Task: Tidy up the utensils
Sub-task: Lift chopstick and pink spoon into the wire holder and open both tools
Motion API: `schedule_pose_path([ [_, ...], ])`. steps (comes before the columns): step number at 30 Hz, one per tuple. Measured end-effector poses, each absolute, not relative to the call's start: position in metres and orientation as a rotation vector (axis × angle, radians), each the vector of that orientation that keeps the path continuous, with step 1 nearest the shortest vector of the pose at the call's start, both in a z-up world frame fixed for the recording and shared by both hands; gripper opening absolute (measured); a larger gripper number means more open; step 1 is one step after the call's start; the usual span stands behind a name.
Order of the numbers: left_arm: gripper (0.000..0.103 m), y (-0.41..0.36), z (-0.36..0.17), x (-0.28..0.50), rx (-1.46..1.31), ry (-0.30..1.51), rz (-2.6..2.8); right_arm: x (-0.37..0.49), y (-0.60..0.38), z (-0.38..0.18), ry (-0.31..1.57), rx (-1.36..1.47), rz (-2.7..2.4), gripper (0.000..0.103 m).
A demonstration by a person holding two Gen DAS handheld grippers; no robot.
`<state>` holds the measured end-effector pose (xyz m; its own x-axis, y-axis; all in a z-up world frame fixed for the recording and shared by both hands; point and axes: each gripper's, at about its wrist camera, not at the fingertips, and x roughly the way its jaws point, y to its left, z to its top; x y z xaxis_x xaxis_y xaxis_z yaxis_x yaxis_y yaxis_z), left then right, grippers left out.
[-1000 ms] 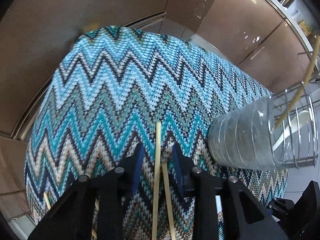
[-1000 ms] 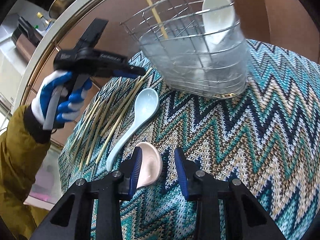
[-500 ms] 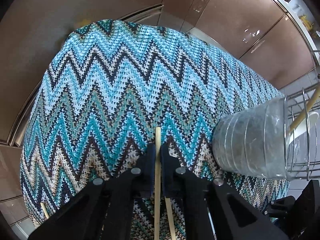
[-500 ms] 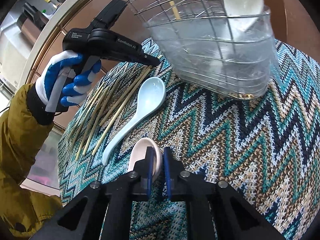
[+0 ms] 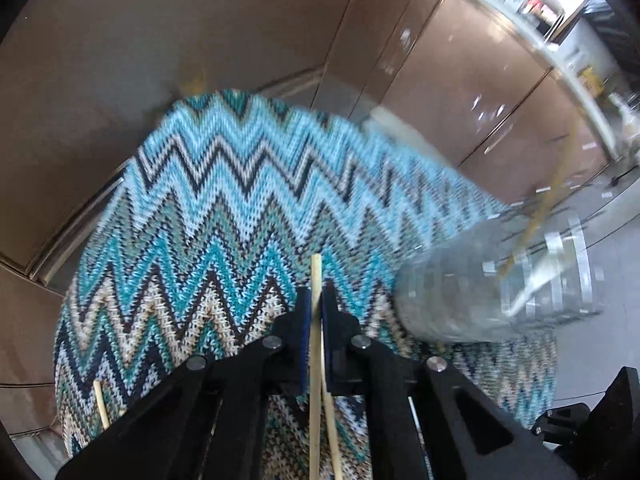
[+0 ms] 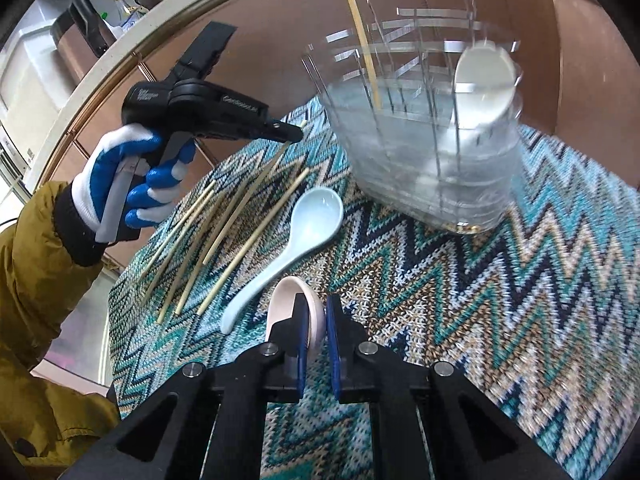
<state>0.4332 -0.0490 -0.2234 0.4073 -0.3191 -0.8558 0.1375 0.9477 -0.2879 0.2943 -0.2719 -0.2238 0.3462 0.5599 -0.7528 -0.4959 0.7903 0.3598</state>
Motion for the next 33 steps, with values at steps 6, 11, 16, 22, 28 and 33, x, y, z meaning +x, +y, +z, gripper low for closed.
schedule_pose_path([
  [6,0.005,-0.029,-0.181,0.388,-0.206,0.981,-0.31,0.263,-0.279,-0.194,0.936,0.047,0.615,0.009],
  [11,0.005,-0.023,-0.148,0.349,-0.205,0.89,-0.333,0.236,-0.291,-0.168,0.88,0.046,0.558,0.009],
  [16,0.005,-0.024,-0.107,0.308,-0.204,0.802,-0.354,0.203,-0.293,-0.144,0.817,0.048,0.505,0.009],
  [22,0.005,-0.013,-0.071,0.254,-0.206,0.707,-0.368,0.164,-0.29,-0.115,0.751,0.035,0.457,0.009],
  [28,0.005,0.004,-0.046,0.204,-0.213,0.625,-0.367,0.134,-0.282,-0.093,0.695,0.036,0.425,0.009],
  [33,0.005,0.021,-0.031,0.169,-0.242,0.573,-0.364,0.111,-0.273,-0.079,0.649,0.037,0.407,0.009],
])
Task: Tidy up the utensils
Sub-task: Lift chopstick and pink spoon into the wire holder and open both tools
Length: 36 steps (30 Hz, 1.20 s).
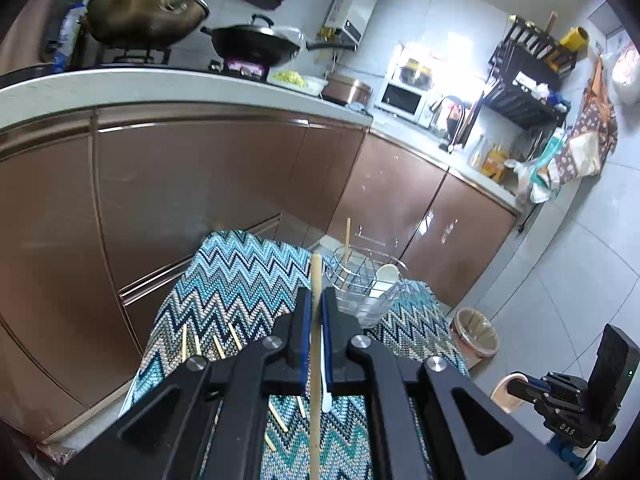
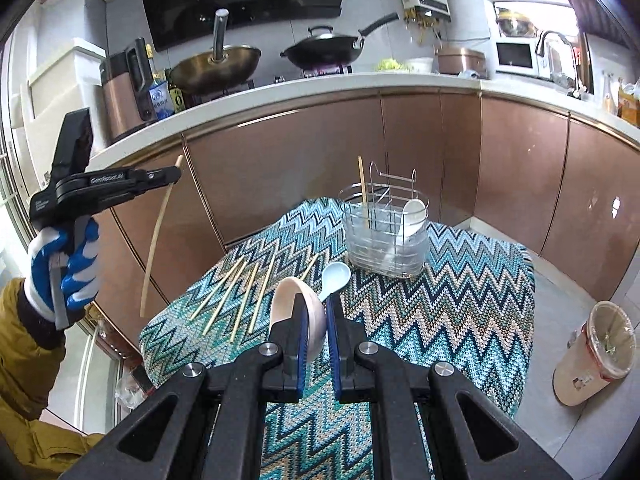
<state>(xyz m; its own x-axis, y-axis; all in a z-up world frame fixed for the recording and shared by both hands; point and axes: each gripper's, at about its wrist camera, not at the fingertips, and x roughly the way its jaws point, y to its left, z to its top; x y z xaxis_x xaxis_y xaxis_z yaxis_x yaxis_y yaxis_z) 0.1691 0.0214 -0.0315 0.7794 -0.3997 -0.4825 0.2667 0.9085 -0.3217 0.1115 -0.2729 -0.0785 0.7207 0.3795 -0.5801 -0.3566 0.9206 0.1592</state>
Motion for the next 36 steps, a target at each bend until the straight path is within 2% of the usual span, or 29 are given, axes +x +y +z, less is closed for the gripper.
schedule_pose_path([
  [8,0.005,0.037,-0.022,0.146,-0.265,0.523,-0.345,0.099,-0.277,-0.066,0.593,0.046,0.345,0.009],
  [16,0.005,0.024,-0.022,0.156,-0.285,0.495,-0.362,0.104,-0.288,-0.053,0.53,0.022,0.247,0.009],
  [36,0.005,-0.08,0.035,0.268,-0.327,0.283,-0.451,0.201,-0.32,-0.023,0.376,-0.009,0.105,0.009],
])
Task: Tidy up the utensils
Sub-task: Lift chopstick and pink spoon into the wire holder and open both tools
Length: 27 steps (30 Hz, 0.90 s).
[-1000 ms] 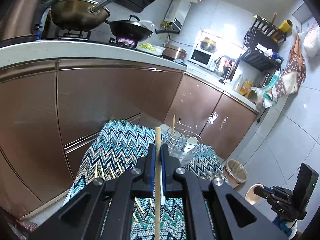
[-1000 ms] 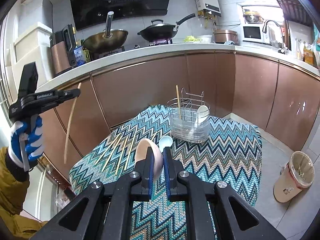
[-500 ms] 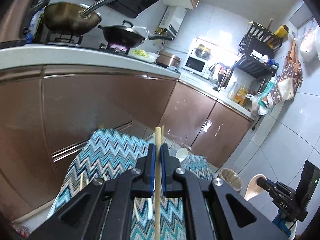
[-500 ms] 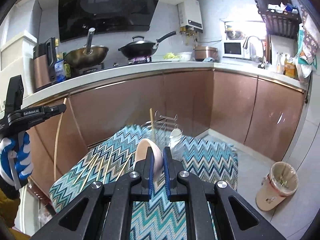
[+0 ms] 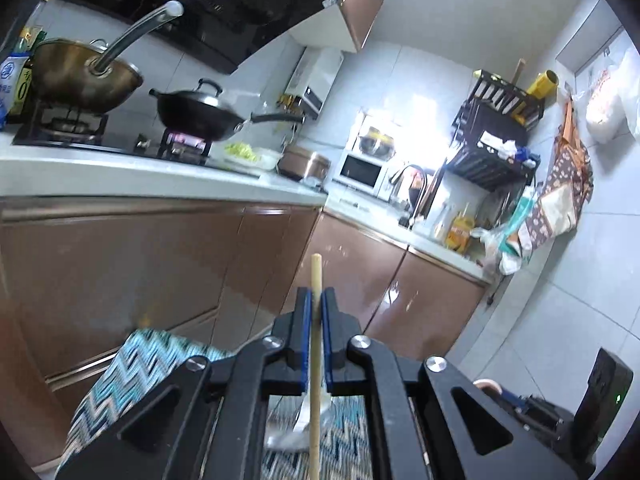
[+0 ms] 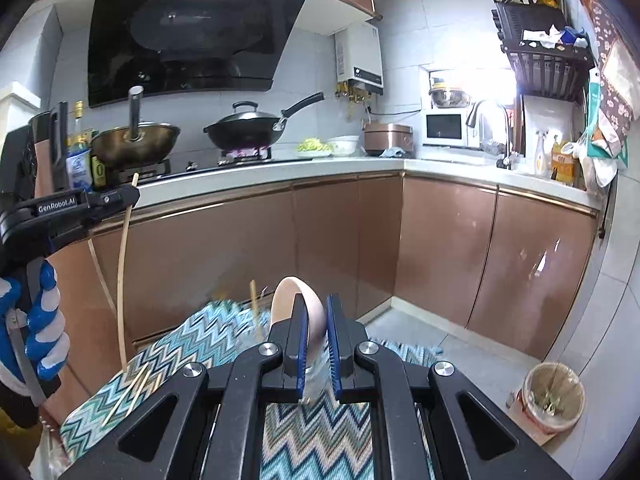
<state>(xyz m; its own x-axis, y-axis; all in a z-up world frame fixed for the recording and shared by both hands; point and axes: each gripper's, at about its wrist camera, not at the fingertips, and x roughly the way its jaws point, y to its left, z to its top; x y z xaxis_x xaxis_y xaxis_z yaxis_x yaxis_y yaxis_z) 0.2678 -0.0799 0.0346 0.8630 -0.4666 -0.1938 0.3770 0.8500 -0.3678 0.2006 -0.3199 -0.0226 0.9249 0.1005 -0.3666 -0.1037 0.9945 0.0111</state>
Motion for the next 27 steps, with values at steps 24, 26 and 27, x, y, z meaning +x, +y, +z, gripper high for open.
schedule_pose_path([
  [24,0.005,-0.158,-0.074,0.406,-0.304,0.206,-0.233,0.34,-0.292,-0.109,0.346,-0.111,-0.058,0.01],
  [26,0.005,-0.155,-0.082,0.407,-0.308,0.209,-0.224,0.344,-0.29,-0.118,0.352,-0.105,-0.059,0.01],
  [27,0.005,-0.155,-0.086,0.408,-0.311,0.213,-0.222,0.344,-0.289,-0.12,0.355,-0.101,-0.06,0.01],
])
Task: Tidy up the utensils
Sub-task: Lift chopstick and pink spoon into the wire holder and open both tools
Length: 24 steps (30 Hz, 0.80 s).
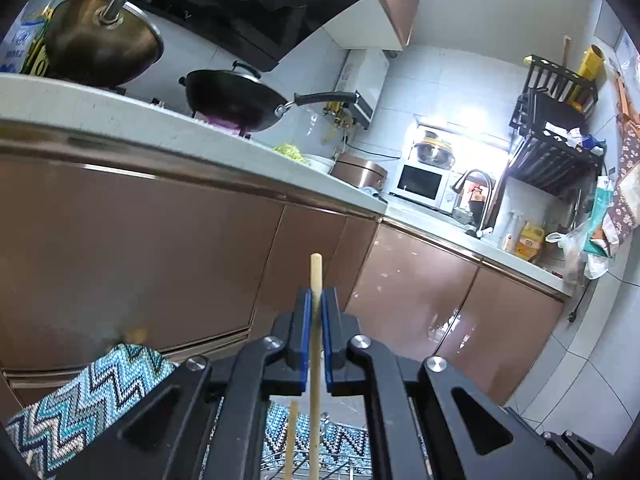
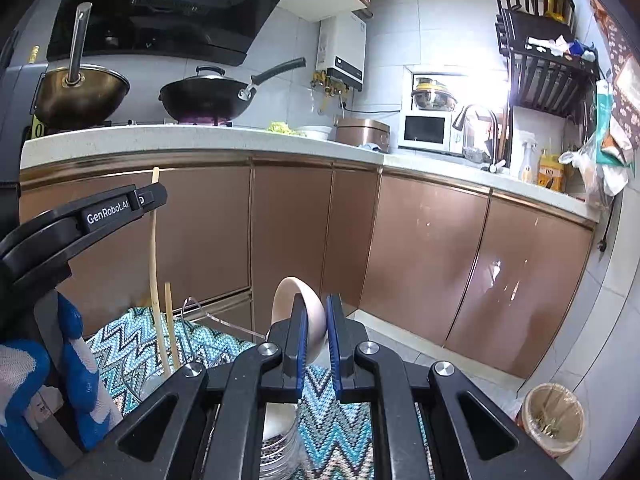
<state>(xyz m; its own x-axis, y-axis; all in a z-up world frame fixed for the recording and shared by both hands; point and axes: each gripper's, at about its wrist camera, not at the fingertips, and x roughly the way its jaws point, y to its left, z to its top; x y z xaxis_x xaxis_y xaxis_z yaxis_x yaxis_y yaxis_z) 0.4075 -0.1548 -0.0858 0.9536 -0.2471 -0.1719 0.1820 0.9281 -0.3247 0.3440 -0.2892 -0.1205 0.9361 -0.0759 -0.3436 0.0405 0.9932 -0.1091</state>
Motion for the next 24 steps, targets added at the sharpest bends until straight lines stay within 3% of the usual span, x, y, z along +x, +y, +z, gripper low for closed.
schedule_pose_path([
  [7,0.007,-0.149,-0.104,0.403,-0.314,0.219,-0.205,0.345,-0.286,-0.143,0.391,-0.076,-0.035,0.014],
  [9,0.008,-0.148,-0.107,0.401,-0.308,0.233,-0.199,0.343,-0.287,-0.145,0.402,-0.059,-0.015,0.02],
  [11,0.02,-0.145,-0.108,0.396,-0.309,0.241,-0.197,0.34,-0.287,-0.144,0.404,-0.056,-0.021,0.032],
  [14,0.04,-0.138,-0.103,0.384,-0.322,0.23,-0.185,0.333,-0.29,-0.137,0.398,-0.042,-0.025,0.04],
  [20,0.055,-0.122,-0.08,0.355,-0.293,0.223,-0.171,0.312,-0.294,-0.116,0.388,-0.026,-0.036,0.042],
  [24,0.066,-0.109,-0.063,0.33,-0.257,0.226,-0.144,0.291,-0.3,-0.099,0.374,0.001,-0.061,0.054],
])
